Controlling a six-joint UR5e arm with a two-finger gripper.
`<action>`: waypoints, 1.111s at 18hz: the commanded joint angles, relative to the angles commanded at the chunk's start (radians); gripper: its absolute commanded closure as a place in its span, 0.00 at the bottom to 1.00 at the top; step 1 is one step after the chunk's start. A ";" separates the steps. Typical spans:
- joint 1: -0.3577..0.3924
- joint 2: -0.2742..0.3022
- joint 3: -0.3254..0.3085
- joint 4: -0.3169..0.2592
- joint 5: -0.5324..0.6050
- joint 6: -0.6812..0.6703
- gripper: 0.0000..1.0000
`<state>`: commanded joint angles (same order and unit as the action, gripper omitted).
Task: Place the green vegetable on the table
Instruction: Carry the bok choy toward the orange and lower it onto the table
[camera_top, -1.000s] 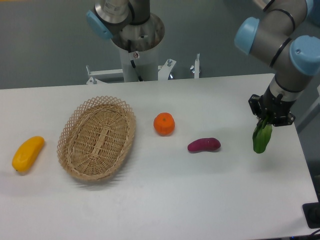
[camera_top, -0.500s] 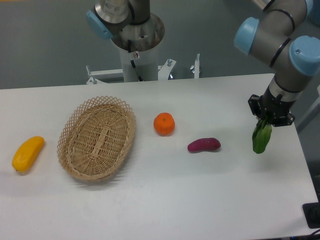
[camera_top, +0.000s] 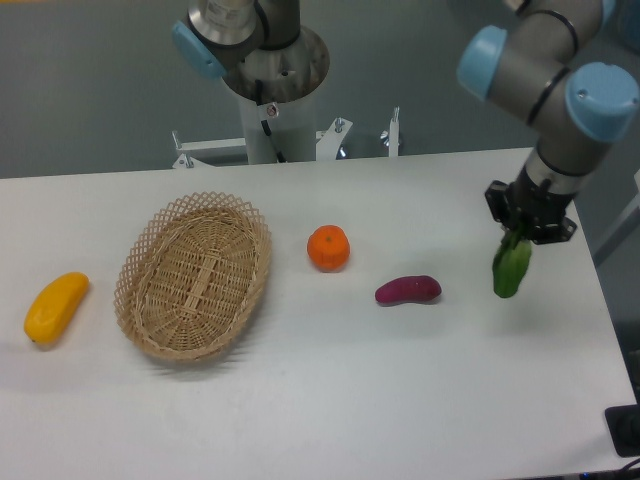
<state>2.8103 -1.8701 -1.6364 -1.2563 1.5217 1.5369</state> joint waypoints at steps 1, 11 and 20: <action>-0.002 0.024 -0.034 0.000 -0.002 0.018 0.90; -0.018 0.155 -0.332 0.195 0.002 0.189 0.74; -0.035 0.169 -0.364 0.196 -0.005 0.189 0.00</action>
<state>2.7750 -1.7012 -2.0003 -1.0600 1.5171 1.7258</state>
